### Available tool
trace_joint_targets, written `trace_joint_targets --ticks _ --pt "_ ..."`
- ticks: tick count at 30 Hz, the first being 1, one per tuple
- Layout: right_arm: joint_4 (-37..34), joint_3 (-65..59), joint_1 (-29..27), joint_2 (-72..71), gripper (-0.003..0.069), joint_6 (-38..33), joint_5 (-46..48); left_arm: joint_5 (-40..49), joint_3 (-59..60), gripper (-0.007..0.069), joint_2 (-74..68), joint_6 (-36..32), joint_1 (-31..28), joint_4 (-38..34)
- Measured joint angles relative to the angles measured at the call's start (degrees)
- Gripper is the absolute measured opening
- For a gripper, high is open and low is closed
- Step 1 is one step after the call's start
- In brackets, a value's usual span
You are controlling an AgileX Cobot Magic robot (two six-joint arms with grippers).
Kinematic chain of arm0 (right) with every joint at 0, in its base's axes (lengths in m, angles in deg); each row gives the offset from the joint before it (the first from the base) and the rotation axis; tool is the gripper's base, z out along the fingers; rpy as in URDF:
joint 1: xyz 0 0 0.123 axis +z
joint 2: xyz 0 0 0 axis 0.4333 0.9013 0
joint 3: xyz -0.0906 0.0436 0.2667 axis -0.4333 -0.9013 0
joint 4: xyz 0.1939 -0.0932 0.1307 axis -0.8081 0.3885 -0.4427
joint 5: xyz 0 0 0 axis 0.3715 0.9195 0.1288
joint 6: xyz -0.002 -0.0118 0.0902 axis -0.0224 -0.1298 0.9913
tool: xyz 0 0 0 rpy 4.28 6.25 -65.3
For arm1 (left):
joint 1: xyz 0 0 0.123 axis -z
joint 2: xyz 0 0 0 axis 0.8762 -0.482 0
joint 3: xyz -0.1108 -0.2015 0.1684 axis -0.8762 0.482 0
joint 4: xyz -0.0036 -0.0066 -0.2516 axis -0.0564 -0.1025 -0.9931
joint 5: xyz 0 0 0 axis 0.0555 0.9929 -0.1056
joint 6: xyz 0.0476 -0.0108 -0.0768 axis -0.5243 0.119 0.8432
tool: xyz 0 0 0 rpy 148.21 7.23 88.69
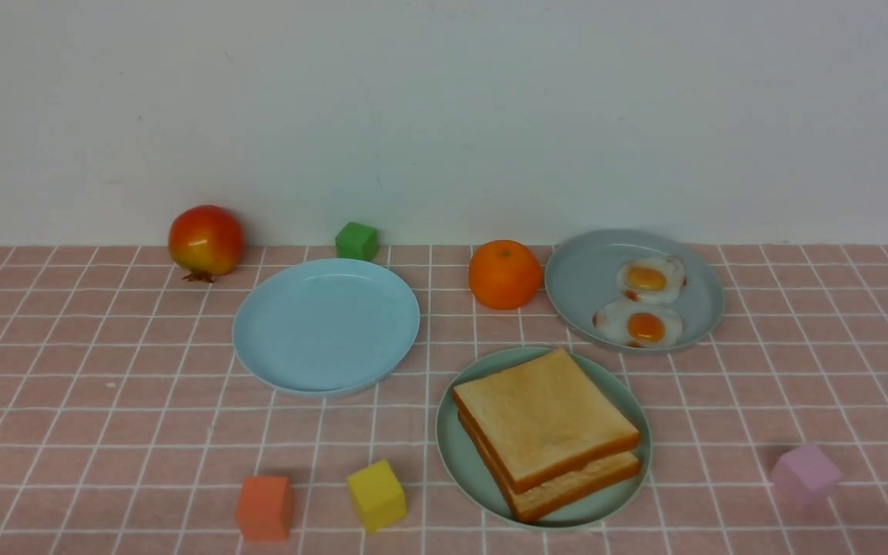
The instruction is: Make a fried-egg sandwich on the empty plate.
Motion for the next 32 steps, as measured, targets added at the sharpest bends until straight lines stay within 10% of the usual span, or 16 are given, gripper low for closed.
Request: trace_joint_targets --ticks 32 --pt "0.0 0.0 0.0 0.0 0.0111 0.0 0.0 0.2 0.0 0.0030 0.0 0.0 0.0 0.0"
